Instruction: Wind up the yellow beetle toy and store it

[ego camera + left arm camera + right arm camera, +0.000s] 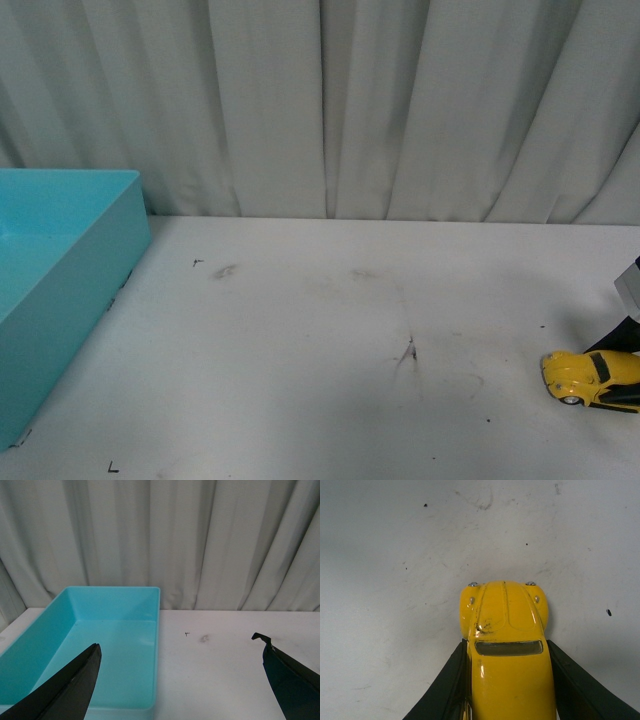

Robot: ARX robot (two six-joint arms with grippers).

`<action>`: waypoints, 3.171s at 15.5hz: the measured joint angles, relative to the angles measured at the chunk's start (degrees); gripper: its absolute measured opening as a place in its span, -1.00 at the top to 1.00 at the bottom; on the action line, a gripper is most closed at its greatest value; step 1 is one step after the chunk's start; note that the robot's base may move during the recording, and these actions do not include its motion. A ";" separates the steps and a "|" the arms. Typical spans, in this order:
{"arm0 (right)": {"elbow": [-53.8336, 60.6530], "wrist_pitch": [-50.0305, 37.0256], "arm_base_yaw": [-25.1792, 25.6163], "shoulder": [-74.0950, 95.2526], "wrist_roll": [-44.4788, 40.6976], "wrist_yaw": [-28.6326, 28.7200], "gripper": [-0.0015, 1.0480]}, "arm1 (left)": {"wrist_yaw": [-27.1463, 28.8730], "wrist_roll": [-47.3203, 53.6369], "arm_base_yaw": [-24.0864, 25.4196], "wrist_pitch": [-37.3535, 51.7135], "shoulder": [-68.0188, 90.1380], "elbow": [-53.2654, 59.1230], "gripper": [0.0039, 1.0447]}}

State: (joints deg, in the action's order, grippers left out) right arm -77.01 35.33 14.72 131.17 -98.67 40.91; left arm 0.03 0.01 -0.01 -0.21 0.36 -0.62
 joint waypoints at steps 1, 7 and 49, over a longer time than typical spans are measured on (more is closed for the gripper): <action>0.13 -0.13 -0.02 -0.09 0.00 -0.07 0.22 | 0.00 0.00 0.00 0.00 0.00 0.00 -0.88; 1.18 -0.68 -0.02 0.37 -0.15 -0.96 -0.90 | 0.00 0.00 0.00 0.00 0.00 0.00 -0.88; 72.50 -90.25 -14.71 -70.60 97.79 -40.74 0.96 | 0.00 0.00 0.00 0.00 0.00 0.00 -0.88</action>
State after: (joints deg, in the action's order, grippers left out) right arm -4.51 -54.92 0.01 60.58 -0.89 0.16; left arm 0.03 0.01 -0.01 -0.21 0.36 -0.62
